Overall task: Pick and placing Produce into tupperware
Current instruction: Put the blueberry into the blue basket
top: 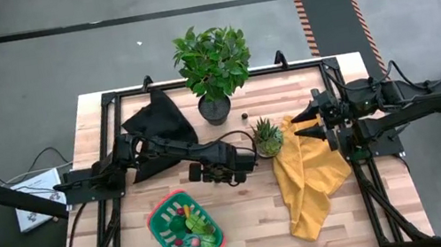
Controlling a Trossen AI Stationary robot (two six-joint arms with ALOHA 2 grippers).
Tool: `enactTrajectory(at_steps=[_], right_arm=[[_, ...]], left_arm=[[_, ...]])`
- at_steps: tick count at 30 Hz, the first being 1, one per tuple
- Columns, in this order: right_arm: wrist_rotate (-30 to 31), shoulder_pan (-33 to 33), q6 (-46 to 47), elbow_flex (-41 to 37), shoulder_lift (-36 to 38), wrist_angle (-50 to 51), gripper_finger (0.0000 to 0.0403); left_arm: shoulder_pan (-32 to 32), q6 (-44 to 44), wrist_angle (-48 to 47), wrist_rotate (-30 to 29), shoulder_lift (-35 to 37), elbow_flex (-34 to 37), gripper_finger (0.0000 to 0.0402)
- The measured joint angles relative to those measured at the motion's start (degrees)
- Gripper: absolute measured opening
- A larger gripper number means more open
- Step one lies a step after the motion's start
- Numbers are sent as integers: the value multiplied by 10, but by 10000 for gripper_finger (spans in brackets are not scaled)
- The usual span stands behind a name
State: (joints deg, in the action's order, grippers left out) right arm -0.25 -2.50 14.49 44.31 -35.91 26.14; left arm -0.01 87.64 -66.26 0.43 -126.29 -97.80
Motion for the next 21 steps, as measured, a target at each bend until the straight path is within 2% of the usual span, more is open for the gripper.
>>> enactTrajectory(at_steps=[21], right_arm=[[0,0,0,0,0,2,191]], left_arm=[[12,-41,-19,30,0,0,127]])
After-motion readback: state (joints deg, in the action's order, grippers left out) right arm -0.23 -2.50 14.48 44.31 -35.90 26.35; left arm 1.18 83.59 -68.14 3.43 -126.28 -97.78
